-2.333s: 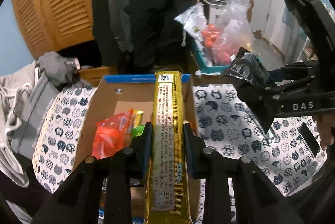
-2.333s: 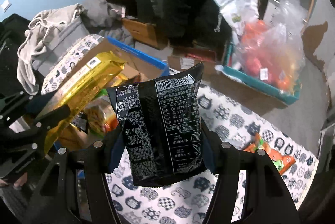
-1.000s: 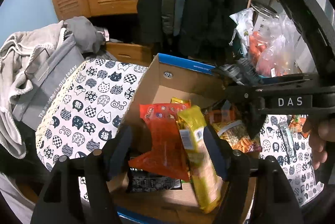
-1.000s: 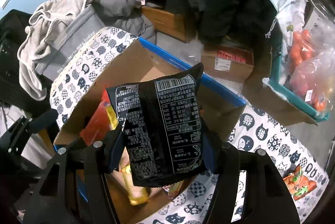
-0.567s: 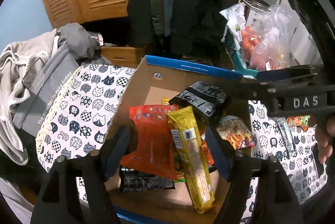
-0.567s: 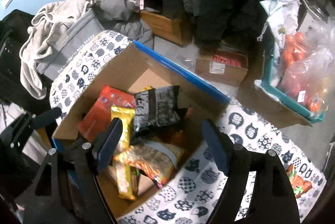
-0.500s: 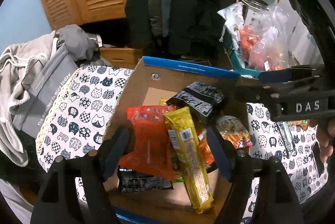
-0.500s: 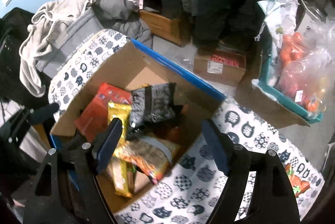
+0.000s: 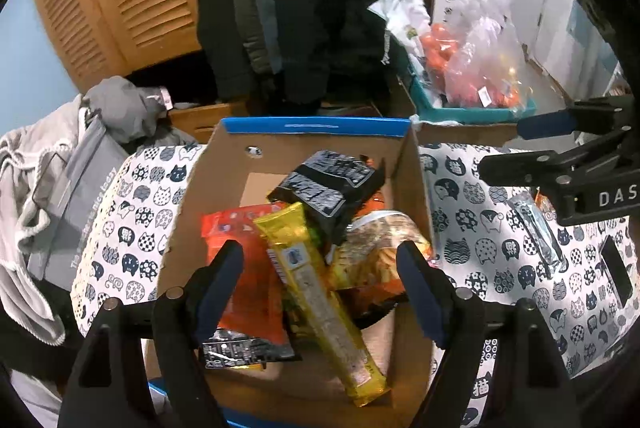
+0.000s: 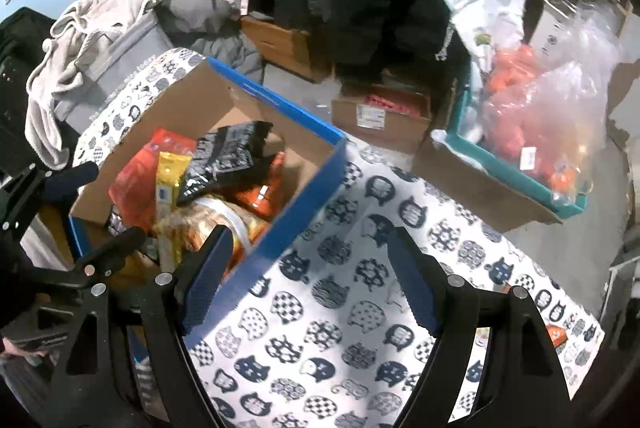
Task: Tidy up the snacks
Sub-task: 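Move both grippers back to the table toward the silver packet and chip bag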
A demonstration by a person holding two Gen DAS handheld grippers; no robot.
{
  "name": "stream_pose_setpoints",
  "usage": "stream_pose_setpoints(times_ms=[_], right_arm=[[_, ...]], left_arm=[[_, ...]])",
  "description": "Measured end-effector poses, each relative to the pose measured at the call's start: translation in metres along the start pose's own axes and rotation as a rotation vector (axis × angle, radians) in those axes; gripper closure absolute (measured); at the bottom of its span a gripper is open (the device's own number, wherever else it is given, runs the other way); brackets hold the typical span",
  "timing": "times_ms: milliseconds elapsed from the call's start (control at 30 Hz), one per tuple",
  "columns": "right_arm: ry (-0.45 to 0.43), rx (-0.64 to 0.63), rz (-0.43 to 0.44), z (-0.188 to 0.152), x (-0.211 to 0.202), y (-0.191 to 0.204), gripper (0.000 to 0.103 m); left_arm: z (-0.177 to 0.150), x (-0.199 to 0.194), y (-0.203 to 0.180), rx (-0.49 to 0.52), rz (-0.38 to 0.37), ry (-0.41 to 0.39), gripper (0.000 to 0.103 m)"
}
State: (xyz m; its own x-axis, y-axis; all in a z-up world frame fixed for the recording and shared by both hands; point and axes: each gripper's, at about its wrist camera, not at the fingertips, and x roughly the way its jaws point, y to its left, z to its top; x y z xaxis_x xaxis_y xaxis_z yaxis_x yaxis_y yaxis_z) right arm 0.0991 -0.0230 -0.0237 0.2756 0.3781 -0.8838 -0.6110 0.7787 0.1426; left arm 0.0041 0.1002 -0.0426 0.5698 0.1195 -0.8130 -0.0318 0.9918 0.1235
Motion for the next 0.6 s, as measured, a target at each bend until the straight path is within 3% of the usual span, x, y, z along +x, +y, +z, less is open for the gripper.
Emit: stream_pose_setpoints(times_ms=[600], right_arm=[[0.069,-0.053,-0.157,-0.064,-0.001,-0.073,0.023]], left_arm=[[0.006,0.005,-0.086,0.155,-0.046,0.033,0.022]])
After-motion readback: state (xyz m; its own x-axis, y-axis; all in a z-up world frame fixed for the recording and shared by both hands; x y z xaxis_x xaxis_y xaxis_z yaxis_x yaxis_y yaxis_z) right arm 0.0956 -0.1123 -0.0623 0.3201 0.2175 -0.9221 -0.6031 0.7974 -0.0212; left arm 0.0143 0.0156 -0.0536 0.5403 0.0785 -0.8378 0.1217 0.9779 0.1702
